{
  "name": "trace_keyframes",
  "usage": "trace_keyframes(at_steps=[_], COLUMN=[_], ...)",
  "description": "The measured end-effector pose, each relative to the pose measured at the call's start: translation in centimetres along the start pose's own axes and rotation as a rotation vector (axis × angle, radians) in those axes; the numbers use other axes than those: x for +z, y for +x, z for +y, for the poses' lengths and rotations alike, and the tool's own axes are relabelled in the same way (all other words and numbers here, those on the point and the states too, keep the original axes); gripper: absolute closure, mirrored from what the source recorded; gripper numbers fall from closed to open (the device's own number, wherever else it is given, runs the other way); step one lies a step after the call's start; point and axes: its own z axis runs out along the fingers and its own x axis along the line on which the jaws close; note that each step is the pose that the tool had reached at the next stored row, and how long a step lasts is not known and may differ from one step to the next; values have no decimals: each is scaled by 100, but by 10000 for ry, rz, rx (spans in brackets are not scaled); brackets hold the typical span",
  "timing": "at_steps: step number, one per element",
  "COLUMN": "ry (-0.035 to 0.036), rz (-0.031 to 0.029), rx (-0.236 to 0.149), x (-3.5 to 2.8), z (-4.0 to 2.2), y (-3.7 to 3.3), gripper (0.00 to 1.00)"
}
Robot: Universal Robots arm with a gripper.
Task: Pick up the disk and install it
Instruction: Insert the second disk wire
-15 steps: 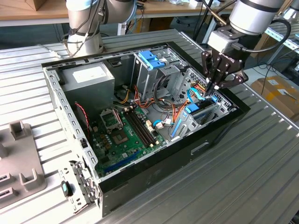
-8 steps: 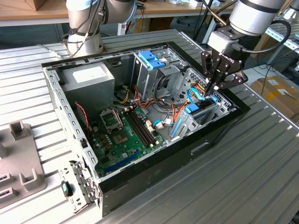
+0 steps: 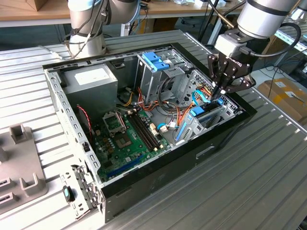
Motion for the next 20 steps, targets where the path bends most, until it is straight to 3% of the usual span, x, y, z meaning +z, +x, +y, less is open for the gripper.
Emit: trace_keyframes(at_steps=[7, 9, 10, 11, 14, 20], ry=[1, 4, 9, 9, 2, 1], rz=[0, -58, -116, -124, -117, -120], rx=[0, 1, 3, 12, 312, 330], x=[29, 42, 45, 49, 56, 57], z=[9, 15, 18, 18, 18, 19], y=[1, 0, 0, -1, -1, 20], gripper=[84, 84, 84, 84, 84, 84])
